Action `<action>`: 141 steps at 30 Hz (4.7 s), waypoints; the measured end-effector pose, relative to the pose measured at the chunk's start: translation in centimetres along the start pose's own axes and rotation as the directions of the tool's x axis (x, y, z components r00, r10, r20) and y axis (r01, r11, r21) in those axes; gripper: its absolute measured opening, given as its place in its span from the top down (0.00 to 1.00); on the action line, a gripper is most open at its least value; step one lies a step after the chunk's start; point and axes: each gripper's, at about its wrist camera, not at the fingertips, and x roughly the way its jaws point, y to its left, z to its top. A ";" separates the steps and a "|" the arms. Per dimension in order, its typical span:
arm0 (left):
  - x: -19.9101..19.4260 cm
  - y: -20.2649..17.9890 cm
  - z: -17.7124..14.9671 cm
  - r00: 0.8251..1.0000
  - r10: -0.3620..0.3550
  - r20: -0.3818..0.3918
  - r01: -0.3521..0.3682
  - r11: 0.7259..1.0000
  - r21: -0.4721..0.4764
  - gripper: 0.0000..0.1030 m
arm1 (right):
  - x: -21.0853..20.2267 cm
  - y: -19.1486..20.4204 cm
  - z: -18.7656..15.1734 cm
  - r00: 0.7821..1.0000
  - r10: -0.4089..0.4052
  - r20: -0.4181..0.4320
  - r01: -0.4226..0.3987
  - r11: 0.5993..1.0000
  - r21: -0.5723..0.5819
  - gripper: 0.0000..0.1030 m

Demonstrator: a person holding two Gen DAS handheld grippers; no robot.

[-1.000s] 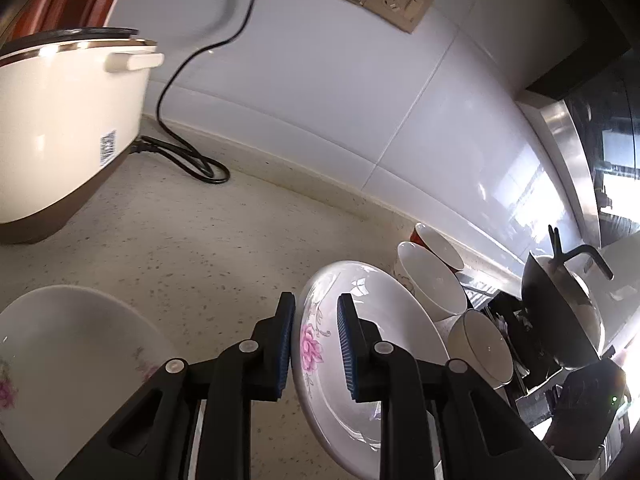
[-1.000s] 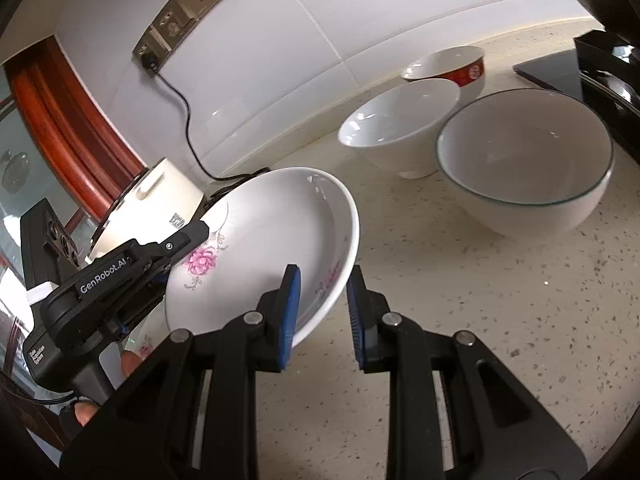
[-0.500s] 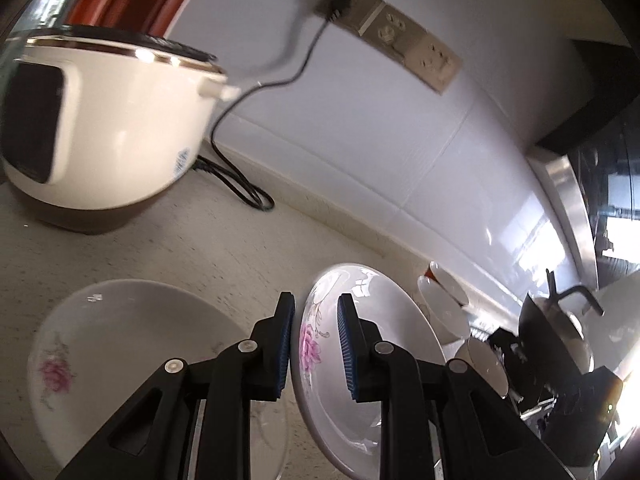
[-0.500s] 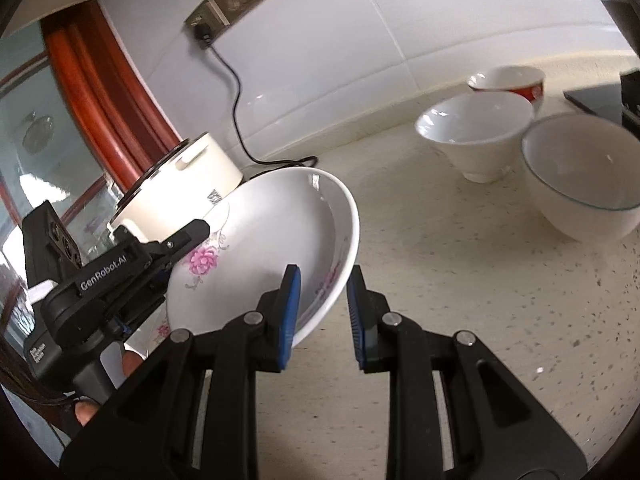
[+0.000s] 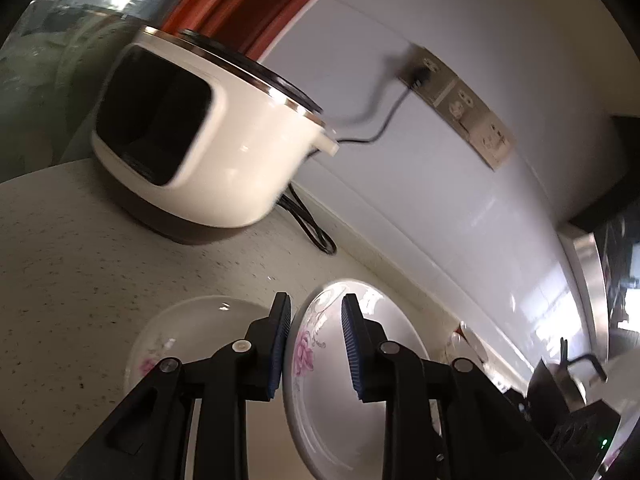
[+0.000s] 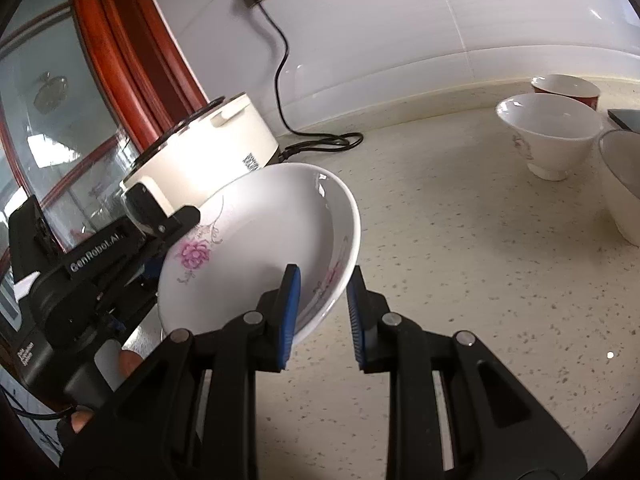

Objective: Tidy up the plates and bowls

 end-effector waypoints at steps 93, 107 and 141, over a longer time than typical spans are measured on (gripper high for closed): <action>-3.1 -1.1 -0.2 0.959 0.149 0.241 -0.158 0.987 0.020 0.15 | -7.6 -8.6 -1.8 0.997 -0.082 0.010 0.078 0.972 0.221 0.23; 6.2 -15.7 -6.7 0.918 -0.118 -0.378 0.226 0.940 0.255 0.14 | -13.8 -18.0 -1.4 0.904 -0.349 0.248 0.174 0.828 0.532 0.21; 12.9 -19.0 -13.8 0.775 -0.109 -0.622 0.318 0.918 0.235 0.13 | -8.3 -22.0 10.0 0.865 -0.492 -0.104 0.501 0.859 0.103 0.37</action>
